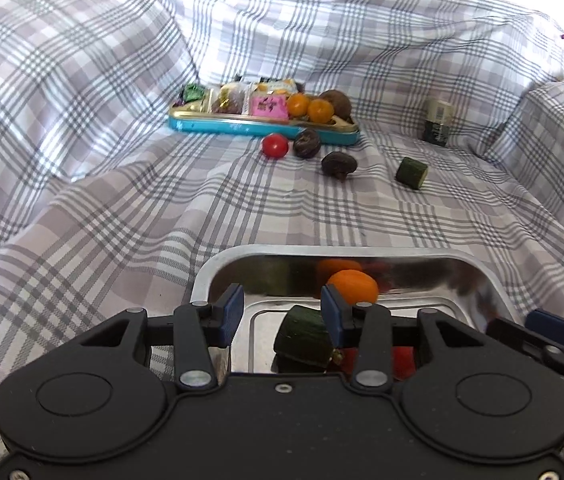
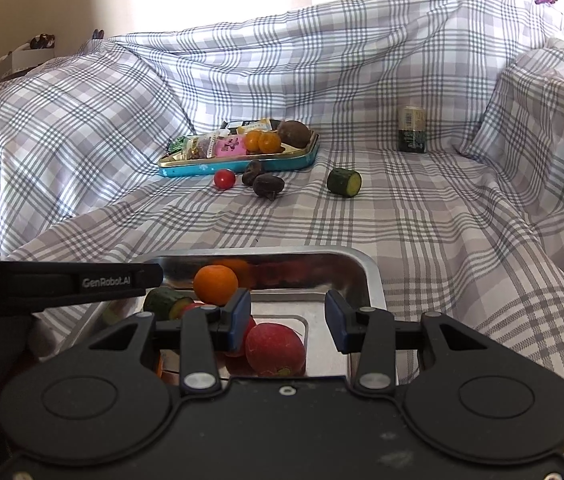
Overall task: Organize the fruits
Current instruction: 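Lift both open tools out of the steel tray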
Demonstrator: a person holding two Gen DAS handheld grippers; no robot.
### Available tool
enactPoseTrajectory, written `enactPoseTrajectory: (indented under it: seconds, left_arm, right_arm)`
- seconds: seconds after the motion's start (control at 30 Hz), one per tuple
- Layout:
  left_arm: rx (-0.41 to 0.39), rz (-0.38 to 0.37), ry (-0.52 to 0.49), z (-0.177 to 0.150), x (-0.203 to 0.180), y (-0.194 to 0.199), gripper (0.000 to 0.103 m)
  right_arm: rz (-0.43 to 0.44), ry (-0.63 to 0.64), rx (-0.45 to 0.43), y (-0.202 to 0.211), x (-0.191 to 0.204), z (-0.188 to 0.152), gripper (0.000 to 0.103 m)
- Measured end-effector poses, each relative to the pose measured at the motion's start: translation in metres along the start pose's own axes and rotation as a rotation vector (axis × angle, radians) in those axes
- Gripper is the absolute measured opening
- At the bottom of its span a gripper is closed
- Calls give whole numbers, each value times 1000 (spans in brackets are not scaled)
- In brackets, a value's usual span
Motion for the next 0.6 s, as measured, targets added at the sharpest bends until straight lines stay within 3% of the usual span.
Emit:
enactPoseTrajectory:
  seconds: [0.27, 0.6]
  left_arm:
    - [0, 33, 65, 3, 10, -4, 50]
    - [4, 66, 48, 4, 8, -11, 50]
  right_arm:
    - [-1, -23, 31, -9, -4, 10, 44]
    - [-27, -2, 35, -43, -6, 36, 44]
Point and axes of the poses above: each gripper's, at about its wrist camera, not at the fingertips, and y roughly against the way its jaws point, x to its left, z to its top, the point moved 2 cm from there along -y, roughly the way its jaws point, and after that the axes turned 4 degrees about -z, right-handed, at the moved point
